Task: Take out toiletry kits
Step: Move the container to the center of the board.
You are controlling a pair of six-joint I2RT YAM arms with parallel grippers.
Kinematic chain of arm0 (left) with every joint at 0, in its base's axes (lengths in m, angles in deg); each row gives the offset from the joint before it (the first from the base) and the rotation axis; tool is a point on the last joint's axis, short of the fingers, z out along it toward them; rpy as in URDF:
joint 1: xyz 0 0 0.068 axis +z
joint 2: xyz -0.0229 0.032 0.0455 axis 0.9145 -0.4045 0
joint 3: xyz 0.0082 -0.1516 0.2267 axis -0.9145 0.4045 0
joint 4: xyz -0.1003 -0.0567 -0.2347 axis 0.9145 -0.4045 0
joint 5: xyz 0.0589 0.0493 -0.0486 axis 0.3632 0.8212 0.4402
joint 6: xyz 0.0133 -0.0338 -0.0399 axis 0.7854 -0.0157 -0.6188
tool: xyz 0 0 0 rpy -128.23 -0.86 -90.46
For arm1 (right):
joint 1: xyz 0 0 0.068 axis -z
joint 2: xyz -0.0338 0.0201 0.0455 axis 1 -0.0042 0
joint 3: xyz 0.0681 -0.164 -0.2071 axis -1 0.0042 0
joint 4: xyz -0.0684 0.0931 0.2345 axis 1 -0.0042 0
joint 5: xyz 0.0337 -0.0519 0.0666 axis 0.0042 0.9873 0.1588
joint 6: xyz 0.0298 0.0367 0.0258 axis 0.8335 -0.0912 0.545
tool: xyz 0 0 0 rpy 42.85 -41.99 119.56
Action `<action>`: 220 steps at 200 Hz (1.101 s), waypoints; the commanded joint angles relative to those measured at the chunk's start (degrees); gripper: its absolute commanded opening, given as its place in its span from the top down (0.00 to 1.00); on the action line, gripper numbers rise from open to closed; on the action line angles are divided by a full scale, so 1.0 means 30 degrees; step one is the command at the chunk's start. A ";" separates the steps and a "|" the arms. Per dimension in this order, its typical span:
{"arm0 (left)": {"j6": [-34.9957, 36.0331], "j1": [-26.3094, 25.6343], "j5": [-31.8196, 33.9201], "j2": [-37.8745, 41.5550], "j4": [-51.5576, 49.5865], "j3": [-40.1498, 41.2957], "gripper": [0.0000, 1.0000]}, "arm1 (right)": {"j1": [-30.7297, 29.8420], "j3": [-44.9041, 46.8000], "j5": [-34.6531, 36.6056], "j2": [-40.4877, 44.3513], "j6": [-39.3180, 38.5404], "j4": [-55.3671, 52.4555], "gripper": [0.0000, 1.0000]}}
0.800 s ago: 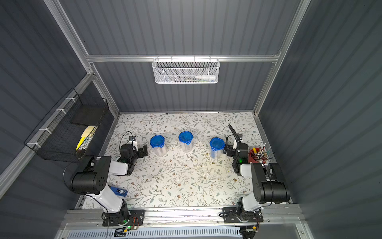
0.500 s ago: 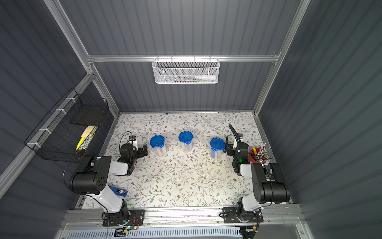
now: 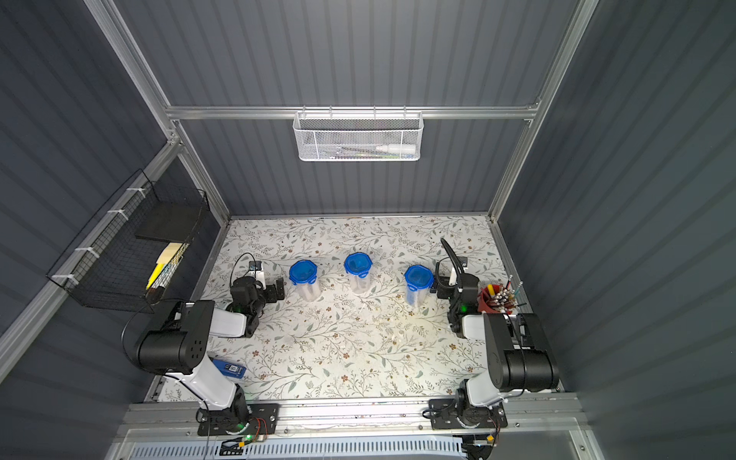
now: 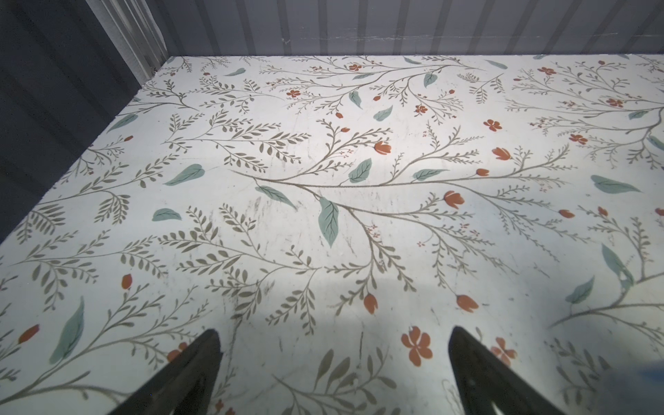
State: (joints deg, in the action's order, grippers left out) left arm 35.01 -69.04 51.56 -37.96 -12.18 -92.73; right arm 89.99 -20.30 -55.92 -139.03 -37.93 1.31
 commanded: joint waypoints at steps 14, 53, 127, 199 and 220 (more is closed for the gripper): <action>0.0348 0.0145 0.0218 -0.0291 0.0193 -0.0358 0.00 | 0.0022 -0.0301 0.0107 -0.0151 0.0070 0.0290 0.01; 0.0452 0.0145 0.0232 -0.0175 0.0189 -0.0502 0.00 | 0.0011 -0.0286 -0.0074 -0.0063 -0.0237 0.0568 0.01; -0.1787 -0.0221 0.2407 0.3930 -0.8513 -0.4350 0.00 | -0.0247 -0.3805 0.3005 0.4152 0.2156 -0.9780 0.01; -0.5657 -0.0998 0.3826 0.6093 -1.1147 -0.6870 0.00 | -0.2156 -0.4291 0.6065 0.9278 0.2532 -1.2870 0.01; -1.3422 -0.0941 0.8742 0.6132 -1.8470 -0.9677 0.00 | -0.3017 -0.5135 0.5381 1.0190 0.2088 -1.3244 0.01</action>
State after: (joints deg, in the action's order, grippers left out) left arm 18.84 -72.14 64.22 -20.70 -47.22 -113.16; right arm 83.50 -31.84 -40.42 -111.38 -30.68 -35.14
